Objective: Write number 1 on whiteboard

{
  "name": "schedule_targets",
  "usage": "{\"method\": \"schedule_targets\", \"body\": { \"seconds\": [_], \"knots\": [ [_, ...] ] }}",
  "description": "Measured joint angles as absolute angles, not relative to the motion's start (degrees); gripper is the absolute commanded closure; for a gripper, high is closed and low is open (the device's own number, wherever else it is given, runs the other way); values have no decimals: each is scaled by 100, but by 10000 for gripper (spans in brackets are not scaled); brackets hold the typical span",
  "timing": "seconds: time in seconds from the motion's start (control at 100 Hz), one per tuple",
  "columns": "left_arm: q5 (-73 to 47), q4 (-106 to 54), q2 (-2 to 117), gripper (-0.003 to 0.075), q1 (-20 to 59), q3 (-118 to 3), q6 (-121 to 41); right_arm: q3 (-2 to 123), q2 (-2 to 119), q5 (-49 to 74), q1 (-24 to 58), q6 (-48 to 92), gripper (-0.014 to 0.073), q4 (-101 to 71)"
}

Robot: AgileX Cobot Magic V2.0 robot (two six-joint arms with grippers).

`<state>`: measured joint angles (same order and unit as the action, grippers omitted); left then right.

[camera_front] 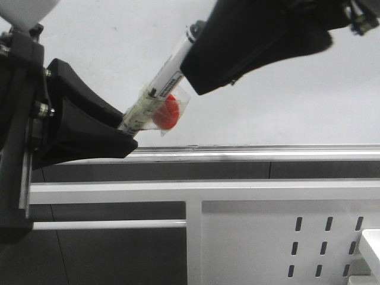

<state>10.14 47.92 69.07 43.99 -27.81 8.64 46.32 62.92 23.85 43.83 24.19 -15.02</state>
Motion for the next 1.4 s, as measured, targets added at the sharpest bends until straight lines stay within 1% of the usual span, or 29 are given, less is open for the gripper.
{"method": "schedule_targets", "body": {
  "seconds": [0.27, 0.59, 0.71, 0.92, 0.99, 1.07, 1.32, 1.37, 1.4],
  "knots": [
    [828, 4779, 6907, 740, 4399, -2794, 872, 4913, 6459, 2298, 4692, 2433, 194, -1502],
    [828, 4602, 6907, 740, 4399, -2827, 872, 4913, 6660, 2244, 4723, 2433, 202, -1502],
    [828, 4589, 6907, 740, 4399, -2827, 872, 4913, 6693, 2236, 4723, 2433, 272, -1502],
    [828, 4585, 6907, 740, 4399, -2827, 872, 4913, 6709, 2173, 4723, 2433, 445, -1502],
    [828, 4585, 6907, 740, 4399, -2827, 872, 4913, 6709, 2142, 4723, 2433, 534, -1502],
    [828, 4585, 6907, 740, 4399, -2827, 872, 4913, 6709, 2130, 4723, 2433, 673, -1478],
    [864, 4585, 6907, 736, 4399, -2827, 872, 4913, 6709, 2130, 4723, 2433, 667, -1467],
    [864, 4558, 6907, 717, 4399, -2827, 872, 4926, 6709, 2130, 4723, 2422, 667, -1467],
    [879, 4482, 6907, 687, 4399, -2827, 876, 4925, 6709, 2130, 4723, 2374, 667, -1478]
  ]
}}
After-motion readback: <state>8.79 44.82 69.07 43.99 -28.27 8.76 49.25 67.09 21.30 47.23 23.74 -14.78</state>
